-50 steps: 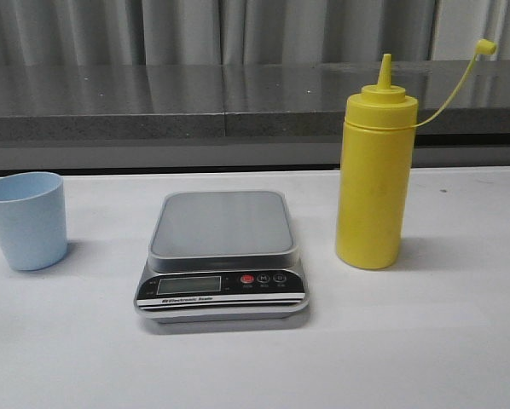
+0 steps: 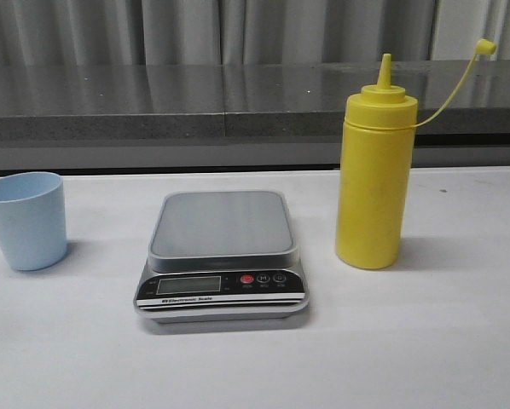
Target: Pour seasoning into cup on scale with both arms
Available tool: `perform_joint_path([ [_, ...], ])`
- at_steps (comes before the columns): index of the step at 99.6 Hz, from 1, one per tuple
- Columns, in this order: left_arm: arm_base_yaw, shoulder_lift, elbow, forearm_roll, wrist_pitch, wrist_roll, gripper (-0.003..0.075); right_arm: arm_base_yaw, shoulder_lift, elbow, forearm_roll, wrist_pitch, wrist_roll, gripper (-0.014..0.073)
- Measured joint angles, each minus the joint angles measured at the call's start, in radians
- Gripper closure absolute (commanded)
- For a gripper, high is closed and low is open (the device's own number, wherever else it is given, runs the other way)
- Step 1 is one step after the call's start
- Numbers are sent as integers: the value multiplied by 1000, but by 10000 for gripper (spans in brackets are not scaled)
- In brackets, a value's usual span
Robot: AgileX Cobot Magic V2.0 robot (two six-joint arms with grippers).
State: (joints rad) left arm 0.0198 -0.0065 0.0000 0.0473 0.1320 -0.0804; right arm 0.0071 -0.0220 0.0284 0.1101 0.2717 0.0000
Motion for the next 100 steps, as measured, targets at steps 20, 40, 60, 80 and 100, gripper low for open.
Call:
perform_joint_path([
  [20,0,0,0,0,-33,0,740,0,0,0,0,0,0,662],
  [40,0,0,0,0,-52,0,740,0,0,0,-5,0,0,662],
  [60,0,0,-15,0,-48,0,740,0,0,0,-7,0,0,662],
  [80,0,15,-140,-20,6,0,740,0,0,0,-9,0,0,662],
  [100,0,167,-308,-36,143,0,740,0,0,0,-9,0,0,662],
])
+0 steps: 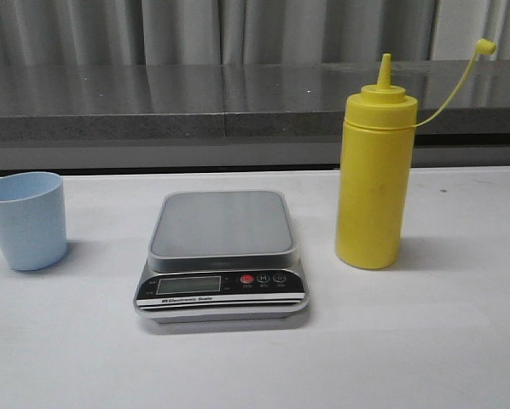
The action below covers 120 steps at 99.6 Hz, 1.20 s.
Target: Pour seasoning into cup on scale with both arms
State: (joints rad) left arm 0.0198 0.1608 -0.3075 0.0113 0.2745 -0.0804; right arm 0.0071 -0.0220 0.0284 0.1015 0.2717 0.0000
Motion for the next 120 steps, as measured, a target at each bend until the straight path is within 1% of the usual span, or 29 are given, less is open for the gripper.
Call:
perform_joint_path([
  [16,0,178,-123,-1,72,0,740,0,0,0,0,0,0,662],
  [60,0,709,-388,-1,127,0,737,0,0,0,0,0,0,662],
  [66,0,770,-420,-1,130,0,720,0,0,0,0,0,0,662],
  [72,0,836,-447,-1,130,0,668,0,0,0,0,0,0,662],
  [80,0,911,-488,-1,130,0,561,0,0,0,0,0,0,662],
  [81,0,924,-491,-1,130,0,525,0,0,0,0,0,0,662],
  [82,0,930,-498,-1,130,0,525,0,0,0,0,0,0,662],
  [85,0,956,-511,-1,130,0,461,0,0,0,0,0,0,662],
  [87,0,974,-521,-2,130,0,435,0,0,0,0,0,0,662],
  [89,0,992,-531,-5,132,0,383,0,0,0,0,0,0,662],
  [99,0,1075,-582,-21,165,0,227,0,0,0,0,0,0,662],
  [106,-11,1133,-625,-26,202,0,174,0,0,0,0,0,0,662],
  [120,-42,1252,-723,-30,296,14,173,0,0,0,0,0,0,662],
])
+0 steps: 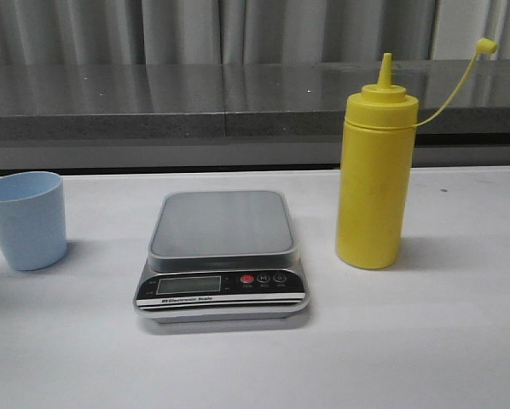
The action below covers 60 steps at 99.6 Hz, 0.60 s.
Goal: Pour seasoning into cup on scale with both arms
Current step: 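Lower the left gripper onto the light blue cup and grasp it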
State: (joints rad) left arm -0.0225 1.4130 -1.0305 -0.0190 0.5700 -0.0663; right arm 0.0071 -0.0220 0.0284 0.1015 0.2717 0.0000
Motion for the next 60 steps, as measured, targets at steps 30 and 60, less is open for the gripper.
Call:
perform_joint_path([
  [30,-50,223,-173,-13,163,2,173,0,0,0,0,0,0,662],
  [60,-50,366,-223,-13,198,2,175,0,0,0,0,0,0,662],
])
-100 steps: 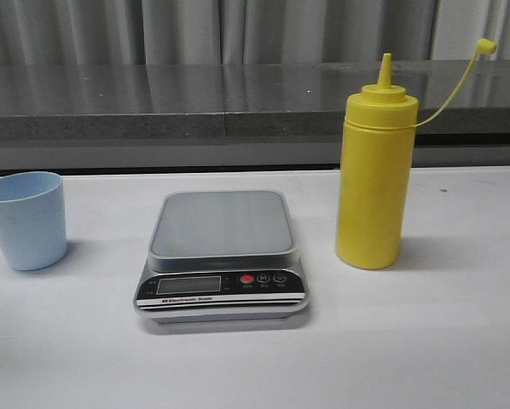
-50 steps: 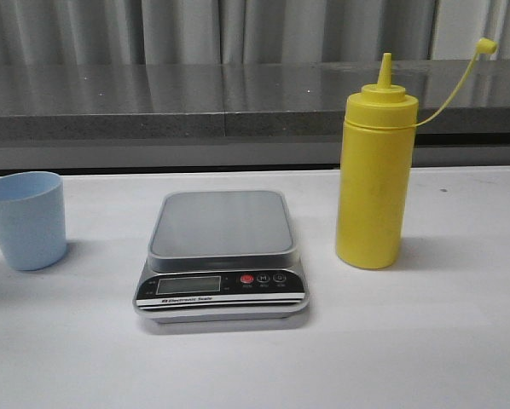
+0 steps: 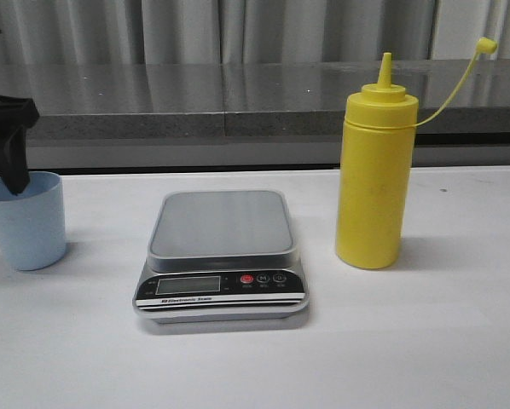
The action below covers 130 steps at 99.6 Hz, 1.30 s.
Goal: Pour seasoning into cup on scale with both arms
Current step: 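Lower the left gripper onto the light blue cup and grasp it, then lift the blue cup with the left gripper and carry it over the scale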
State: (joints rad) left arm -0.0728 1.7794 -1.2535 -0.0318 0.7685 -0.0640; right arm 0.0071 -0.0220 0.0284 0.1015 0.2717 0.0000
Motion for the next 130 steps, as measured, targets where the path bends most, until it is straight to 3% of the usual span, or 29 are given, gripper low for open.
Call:
perform_joint_path([
  [9,0,22,0,0,0,1,205,0,0,0,0,0,0,662],
  [19,0,40,0,-2,0,1,297,0,0,0,0,0,0,662],
  [38,0,51,0,-13,-8,1,594,0,0,0,0,0,0,662],
  [50,0,51,0,-23,-10,1,742,0,0,0,0,0,0,662],
  [102,-17,7,-105,-32,30,1,740,0,0,0,0,0,0,662],
  [130,-143,-22,-274,-40,116,1,740,0,0,0,0,0,0,662],
])
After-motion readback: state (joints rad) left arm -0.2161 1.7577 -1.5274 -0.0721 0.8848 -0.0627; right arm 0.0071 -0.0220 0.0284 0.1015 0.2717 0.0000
